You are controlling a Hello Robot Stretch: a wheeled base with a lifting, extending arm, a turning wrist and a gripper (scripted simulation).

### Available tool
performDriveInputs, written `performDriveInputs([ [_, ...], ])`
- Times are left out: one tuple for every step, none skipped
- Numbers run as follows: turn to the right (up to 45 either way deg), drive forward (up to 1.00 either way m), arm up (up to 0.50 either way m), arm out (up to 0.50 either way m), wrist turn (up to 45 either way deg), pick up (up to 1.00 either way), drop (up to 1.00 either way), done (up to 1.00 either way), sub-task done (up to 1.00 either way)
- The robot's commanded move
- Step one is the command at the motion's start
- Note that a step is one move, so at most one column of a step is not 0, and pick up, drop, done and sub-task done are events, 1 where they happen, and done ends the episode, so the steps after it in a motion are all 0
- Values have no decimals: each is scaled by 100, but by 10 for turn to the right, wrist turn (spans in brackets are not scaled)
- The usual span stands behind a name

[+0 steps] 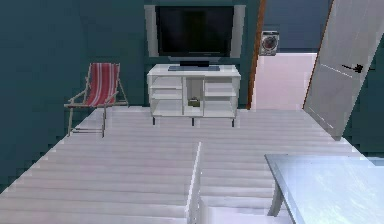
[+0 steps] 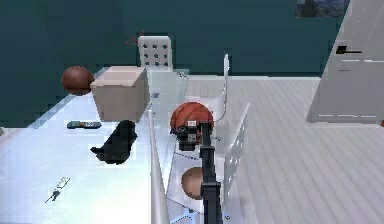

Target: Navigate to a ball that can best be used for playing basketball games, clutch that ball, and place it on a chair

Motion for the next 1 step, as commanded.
performDriveInputs([
  [0,0,-32,0,0,0,0,0,0],
])
